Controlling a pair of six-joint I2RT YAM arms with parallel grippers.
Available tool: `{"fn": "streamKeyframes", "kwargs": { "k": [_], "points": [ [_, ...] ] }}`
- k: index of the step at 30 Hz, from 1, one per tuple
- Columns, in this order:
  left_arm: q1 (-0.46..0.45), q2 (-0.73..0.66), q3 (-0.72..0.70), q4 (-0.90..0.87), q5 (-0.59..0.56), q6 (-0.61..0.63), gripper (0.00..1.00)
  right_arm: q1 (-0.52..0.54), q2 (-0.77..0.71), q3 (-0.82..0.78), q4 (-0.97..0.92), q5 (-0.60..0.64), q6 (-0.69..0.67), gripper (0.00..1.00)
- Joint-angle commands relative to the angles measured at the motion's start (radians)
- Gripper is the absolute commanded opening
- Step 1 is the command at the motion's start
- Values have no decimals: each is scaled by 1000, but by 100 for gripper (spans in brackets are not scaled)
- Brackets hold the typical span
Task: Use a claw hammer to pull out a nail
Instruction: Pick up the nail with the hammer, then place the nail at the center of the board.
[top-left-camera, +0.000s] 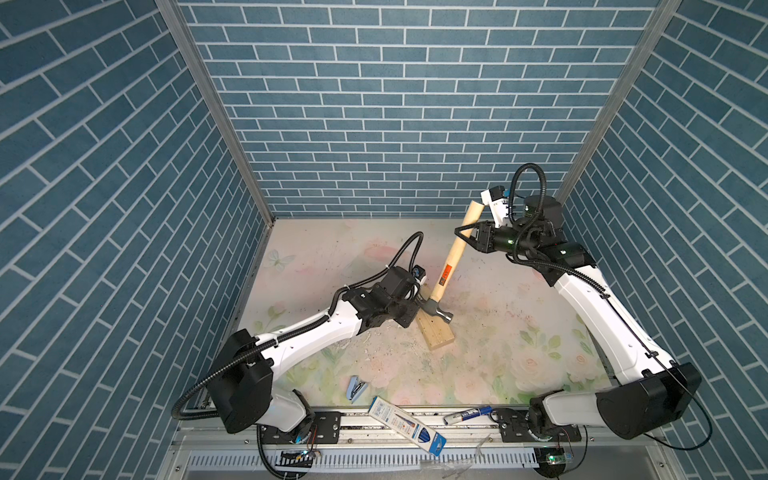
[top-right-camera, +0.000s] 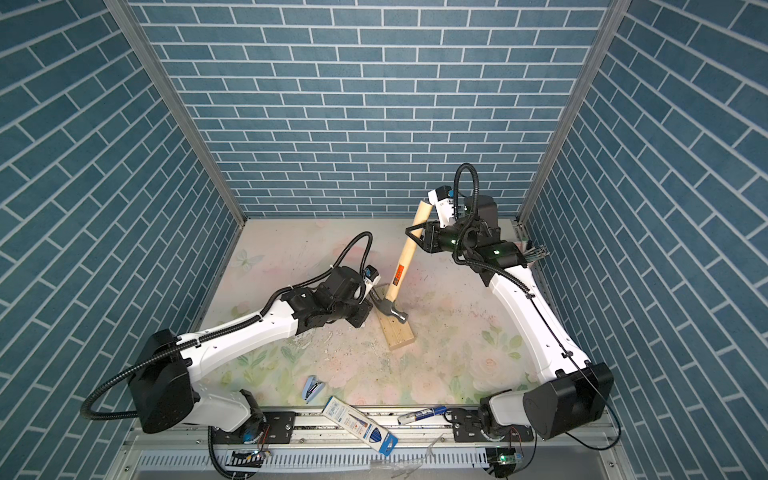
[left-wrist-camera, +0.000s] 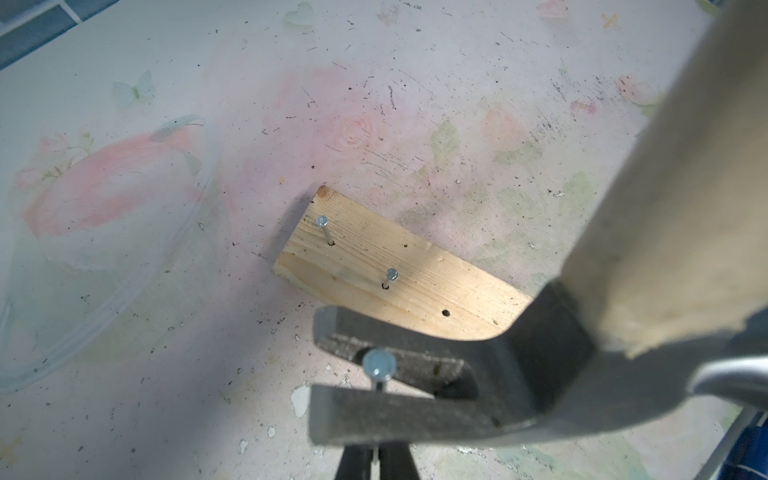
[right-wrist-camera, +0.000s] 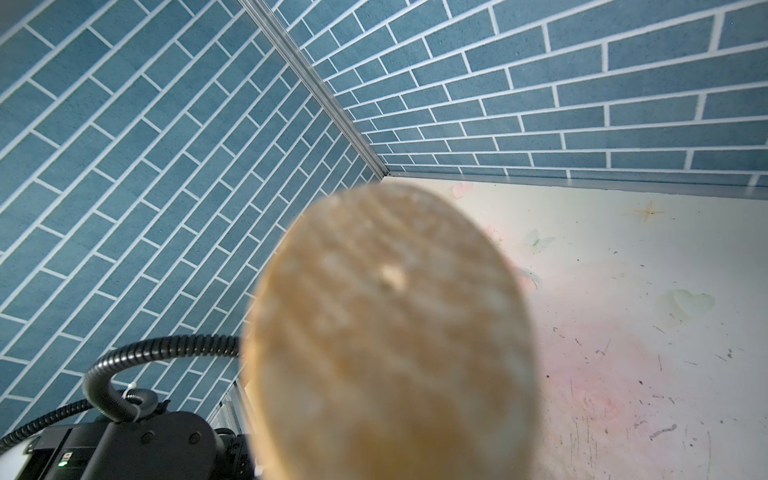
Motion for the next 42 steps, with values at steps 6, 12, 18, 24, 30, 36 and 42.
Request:
{"fn": "streamKeyframes", "kwargs": {
  "k": [6, 12, 18, 24, 30, 36, 42],
  "points": [
    [-1, 3, 36, -19, -43, -15, 0, -3, -5, 23, 71, -48, 119, 0],
    [19, 2, 41, -19, -38, -33, 0, -3, -2, 16, 69, -47, 119, 0],
    [49, 3, 35, -27, -37, -65, 0, -3, -10, 9, 56, -24, 107, 0],
    [98, -4, 14, -34, -28, -112, 0, -4, -16, 10, 25, 12, 83, 0],
    [127, 9, 11, -51, -22, -141, 0, -2, -22, 15, -7, 68, 59, 0],
    [152, 40, 12, -74, -16, -172, 0, 5, -26, 16, -38, 122, 34, 0],
    [165, 83, 20, -88, -7, -199, 0, 24, -32, 21, -72, 188, 1, 0]
  ]
}}
